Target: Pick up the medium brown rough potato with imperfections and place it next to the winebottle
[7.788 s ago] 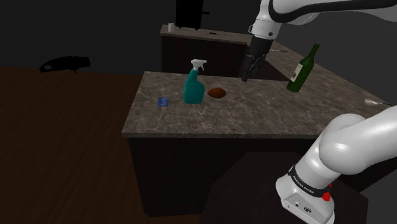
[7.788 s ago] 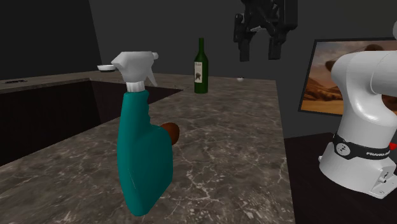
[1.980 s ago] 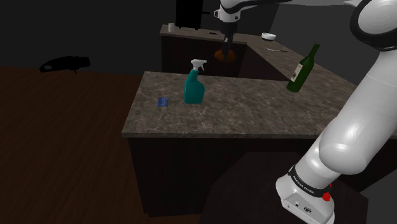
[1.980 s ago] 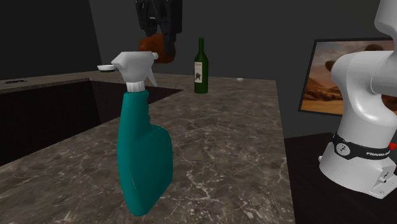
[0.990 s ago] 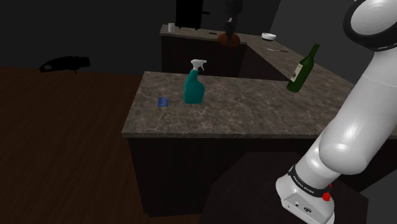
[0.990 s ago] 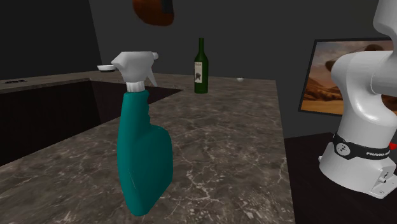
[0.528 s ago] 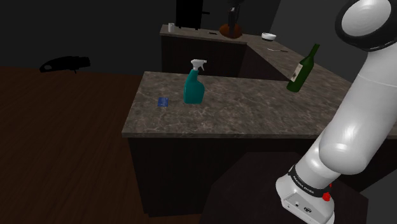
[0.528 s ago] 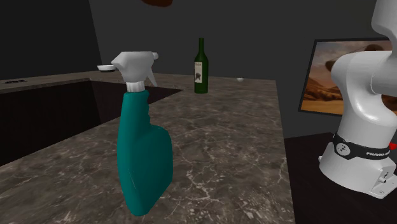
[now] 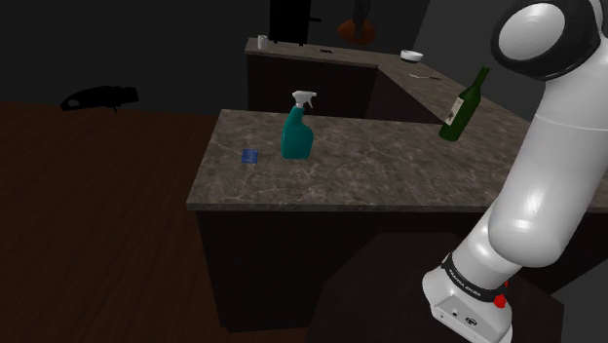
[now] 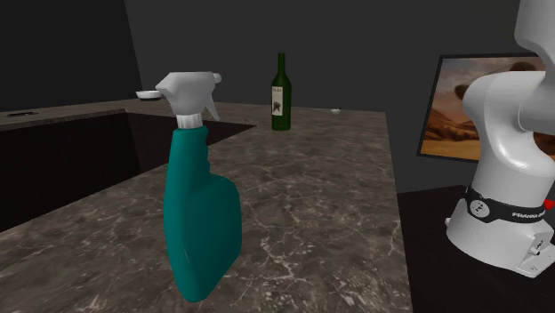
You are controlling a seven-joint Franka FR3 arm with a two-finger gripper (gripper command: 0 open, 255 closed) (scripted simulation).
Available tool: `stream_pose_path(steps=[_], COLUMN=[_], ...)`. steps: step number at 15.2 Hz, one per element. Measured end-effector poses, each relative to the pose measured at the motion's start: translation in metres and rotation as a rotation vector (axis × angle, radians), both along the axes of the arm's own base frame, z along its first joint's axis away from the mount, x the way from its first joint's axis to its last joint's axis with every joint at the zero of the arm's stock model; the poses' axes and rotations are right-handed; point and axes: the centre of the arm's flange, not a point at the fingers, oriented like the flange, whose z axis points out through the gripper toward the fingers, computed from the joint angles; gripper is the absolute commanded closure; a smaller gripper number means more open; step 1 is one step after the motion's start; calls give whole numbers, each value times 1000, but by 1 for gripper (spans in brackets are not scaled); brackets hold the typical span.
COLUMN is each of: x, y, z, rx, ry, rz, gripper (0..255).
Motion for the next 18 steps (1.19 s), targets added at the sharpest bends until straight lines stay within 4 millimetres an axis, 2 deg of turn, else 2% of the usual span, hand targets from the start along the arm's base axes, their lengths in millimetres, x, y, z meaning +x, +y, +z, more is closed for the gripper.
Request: stream_pose_path(steps=[3, 5, 11, 17, 18], x=[-1, -9, -47, -89, -97], y=[0, -14, -76, -150, -157], z=[14, 16, 17, 16, 17], rx=[0, 0, 0, 0, 0], ry=[0, 0, 0, 0, 1], rz=[0, 0, -1, -2, -1], gripper=[255, 255, 255, 255, 255])
